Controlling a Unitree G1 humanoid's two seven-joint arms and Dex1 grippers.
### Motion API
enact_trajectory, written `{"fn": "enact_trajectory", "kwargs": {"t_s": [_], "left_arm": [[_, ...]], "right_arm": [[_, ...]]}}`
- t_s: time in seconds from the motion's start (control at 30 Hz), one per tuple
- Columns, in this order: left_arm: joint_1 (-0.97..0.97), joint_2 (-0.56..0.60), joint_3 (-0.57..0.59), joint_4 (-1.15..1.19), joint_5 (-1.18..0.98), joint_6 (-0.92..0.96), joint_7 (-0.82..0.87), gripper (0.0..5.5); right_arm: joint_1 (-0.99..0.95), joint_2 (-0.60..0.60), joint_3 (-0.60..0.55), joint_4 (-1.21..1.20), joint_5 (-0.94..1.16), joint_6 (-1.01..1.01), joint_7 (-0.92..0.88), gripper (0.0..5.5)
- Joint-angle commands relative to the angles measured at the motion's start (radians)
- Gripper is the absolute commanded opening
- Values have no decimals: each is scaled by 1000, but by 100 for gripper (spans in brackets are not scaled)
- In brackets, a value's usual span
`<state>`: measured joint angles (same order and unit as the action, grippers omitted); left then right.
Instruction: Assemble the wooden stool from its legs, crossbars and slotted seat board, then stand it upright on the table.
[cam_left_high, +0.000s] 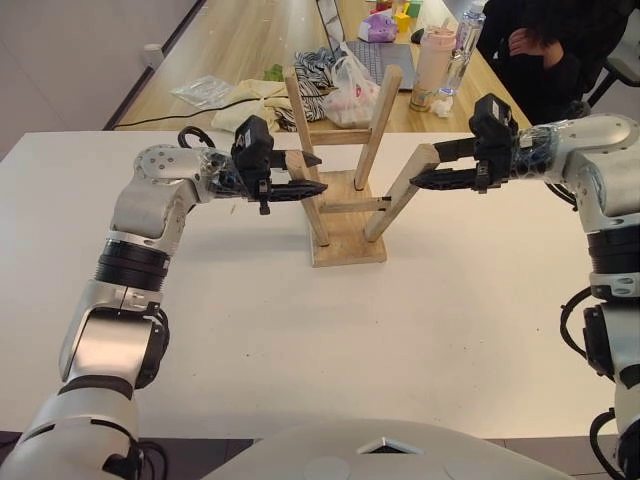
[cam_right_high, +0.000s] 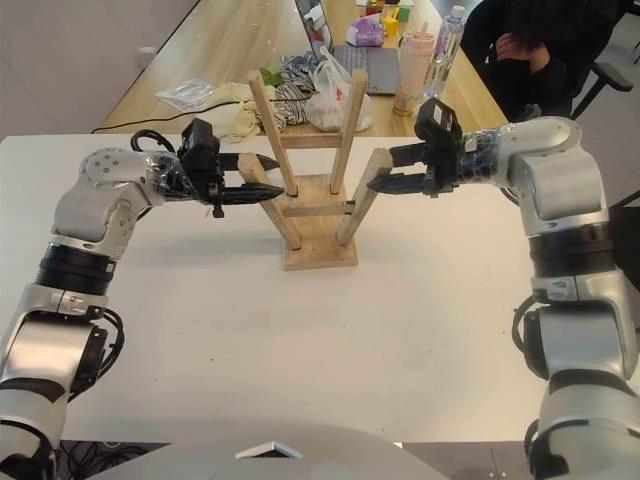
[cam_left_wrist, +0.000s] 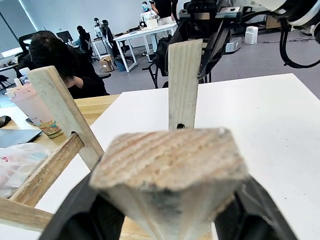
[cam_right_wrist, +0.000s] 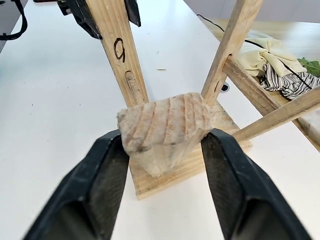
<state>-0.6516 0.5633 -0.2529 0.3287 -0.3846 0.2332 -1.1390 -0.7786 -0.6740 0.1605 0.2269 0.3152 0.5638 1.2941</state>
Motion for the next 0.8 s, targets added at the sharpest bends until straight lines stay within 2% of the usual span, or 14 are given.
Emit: {"fn": "enact_trajectory", "kwargs": {"t_s": [0.03,0.07,0.13,0.3,0.4,0.47,0.53,0.63,0.7,0.77,0.8], "left_arm": [[190,-63,4,3,34,62,106,289],[192,-63,48,-6,14,71,119,309],[206,-37,107,-20,8,69,126,312],[211,-20,184,26,58,15,200,312],[212,-50,189,80,101,-24,256,312],[221,-52,170,119,157,-65,290,312],[236,-64,192,135,174,-90,334,312],[342,-98,281,6,96,-60,389,312],[444,-98,313,-104,70,-36,412,312],[538,-84,346,-200,66,-9,447,312],[567,-78,366,-241,60,11,465,312]], "right_arm": [[63,130,36,-65,90,108,-9,301],[57,126,29,-62,92,112,-12,323],[73,86,55,-56,69,85,22,342],[150,34,77,-152,77,87,67,342],[198,18,89,-280,101,124,59,342],[242,-3,142,-305,27,63,38,342],[258,9,184,-235,-88,-31,-51,342],[283,74,211,-74,-300,-240,-326,386],[314,122,194,-23,-342,-301,-448,407],[311,191,167,30,-357,-341,-557,407],[312,223,153,38,-359,-349,-604,389]]}}
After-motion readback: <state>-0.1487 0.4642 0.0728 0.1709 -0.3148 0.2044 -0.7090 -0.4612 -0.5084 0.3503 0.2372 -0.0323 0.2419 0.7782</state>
